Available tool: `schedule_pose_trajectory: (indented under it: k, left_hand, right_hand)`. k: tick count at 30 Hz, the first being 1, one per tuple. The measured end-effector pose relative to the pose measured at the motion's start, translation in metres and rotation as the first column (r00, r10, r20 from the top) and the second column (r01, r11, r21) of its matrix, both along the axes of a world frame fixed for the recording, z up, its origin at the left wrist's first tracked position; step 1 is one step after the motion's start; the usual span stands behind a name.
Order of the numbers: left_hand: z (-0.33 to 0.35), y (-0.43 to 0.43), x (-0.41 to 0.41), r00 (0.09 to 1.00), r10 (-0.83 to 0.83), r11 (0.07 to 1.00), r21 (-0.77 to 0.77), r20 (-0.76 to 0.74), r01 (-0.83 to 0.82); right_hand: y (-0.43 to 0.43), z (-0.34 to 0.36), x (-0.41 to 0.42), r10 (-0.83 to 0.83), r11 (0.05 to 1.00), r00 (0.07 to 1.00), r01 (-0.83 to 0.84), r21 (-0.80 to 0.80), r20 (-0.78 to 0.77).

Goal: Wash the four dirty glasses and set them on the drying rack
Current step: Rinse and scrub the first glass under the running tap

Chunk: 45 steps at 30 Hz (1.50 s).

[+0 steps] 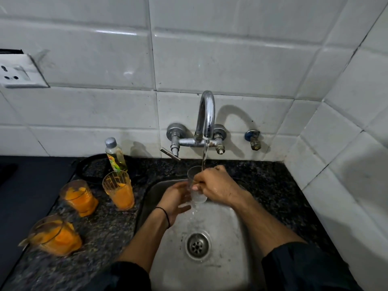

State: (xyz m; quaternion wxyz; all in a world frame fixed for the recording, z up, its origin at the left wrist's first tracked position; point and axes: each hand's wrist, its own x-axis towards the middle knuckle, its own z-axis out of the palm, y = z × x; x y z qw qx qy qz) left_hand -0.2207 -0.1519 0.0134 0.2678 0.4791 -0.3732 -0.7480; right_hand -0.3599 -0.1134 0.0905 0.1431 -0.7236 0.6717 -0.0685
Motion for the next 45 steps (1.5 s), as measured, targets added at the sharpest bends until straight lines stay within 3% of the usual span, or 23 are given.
schedule_pose_trajectory:
  k: [4, 6, 7, 10, 14, 17, 19, 21, 23, 25, 29, 32, 35, 37, 39, 40, 43, 45]
  left_hand:
    - [0.04, -0.039, -0.012, 0.977, 0.21, 0.944, -0.25, -0.046, -0.215]
    - [0.05, -0.057, -0.019, 0.952, 0.305, 0.896, -0.348, 0.026, -0.277]
    - [0.049, -0.062, -0.021, 0.918, 0.368, 0.858, -0.436, 0.149, -0.273]
    - [0.048, -0.055, -0.024, 0.722, 0.476, 0.701, -0.713, 0.503, 0.034]
    - [0.056, -0.051, -0.019, 0.544, 0.505, 0.578, -0.731, 0.67, 0.363]
    - [0.052, -0.055, -0.009, 0.583, 0.392, 0.636, -0.668, 0.711, 0.386]
    - [0.046, -0.04, -0.002, 0.809, 0.283, 0.757, -0.638, 0.515, 0.141]
    - [0.043, -0.014, 0.002, 0.964, 0.234, 0.893, -0.42, 0.124, -0.163]
    - [0.035, 0.012, 0.005, 0.97, 0.214, 0.941, -0.244, -0.115, -0.236]
    - [0.027, 0.031, 0.01, 0.96, 0.211, 0.925, -0.279, -0.186, -0.258]
    - [0.019, 0.046, 0.014, 0.979, 0.111, 0.901, -0.399, -0.169, -0.171]
    - [0.022, 0.058, 0.007, 0.992, 0.021, 0.862, -0.501, -0.121, -0.079]
    - [0.019, 0.063, 0.005, 0.997, -0.064, 0.784, -0.616, 0.052, 0.083]
    - [0.014, 0.066, 0.007, 0.984, -0.055, 0.731, -0.664, 0.171, 0.156]
    - [0.009, 0.07, 0.01, 0.971, 0.004, 0.714, -0.68, 0.238, 0.163]
    - [0.006, 0.073, 0.012, 0.963, 0.034, 0.709, -0.686, 0.266, 0.165]
    - [0.0, 0.082, 0.016, 0.939, 0.095, 0.696, -0.697, 0.329, 0.173]
    - [-0.001, 0.089, 0.019, 0.932, 0.135, 0.7, -0.698, 0.335, 0.15]
  right_hand:
    - [0.008, 0.008, 0.002, -0.002, 0.999, 0.999, 0.0, -0.042, -0.035]
    - [0.011, 0.014, 0.004, 0.005, 0.997, 0.999, -0.008, -0.07, -0.043]
    - [0.013, 0.017, 0.005, 0.009, 0.996, 0.999, -0.013, -0.091, -0.049]
    - [0.018, 0.022, 0.007, 0.017, 0.988, 0.998, -0.026, -0.155, -0.06]
    - [0.019, 0.018, 0.005, 0.011, 0.974, 1.0, -0.017, -0.225, -0.026]
    - [0.018, 0.011, 0.003, -0.078, 0.972, 0.988, 0.105, -0.208, 0.132]
    - [0.017, 0.005, 0.004, -0.162, 0.961, 0.932, 0.223, -0.161, 0.324]
    - [0.017, -0.001, 0.007, -0.26, 0.916, 0.739, 0.392, -0.082, 0.621]
    - [0.019, -0.009, 0.011, -0.327, 0.837, 0.376, 0.542, 0.08, 0.867]
    - [0.024, -0.019, 0.012, -0.384, 0.761, 0.057, 0.585, 0.281, 0.921]
    - [0.036, -0.046, 0.014, -0.435, 0.69, -0.387, 0.437, 0.577, 0.813]
    - [0.046, -0.058, 0.025, -0.453, 0.65, -0.567, 0.318, 0.69, 0.688]
    - [0.06, -0.069, 0.032, -0.463, 0.651, -0.625, 0.242, 0.72, 0.629]
    - [0.066, -0.074, 0.032, -0.508, 0.641, -0.575, 0.245, 0.728, 0.641]
    - [0.073, -0.079, 0.031, -0.61, 0.615, -0.427, 0.277, 0.739, 0.668]
    - [0.076, -0.083, 0.03, -0.667, 0.606, -0.289, 0.326, 0.726, 0.687]
    - [0.088, -0.097, 0.024, -0.725, 0.669, 0.254, 0.482, 0.566, 0.641]
    - [0.095, -0.104, 0.019, -0.664, 0.744, 0.512, 0.519, 0.42, 0.544]
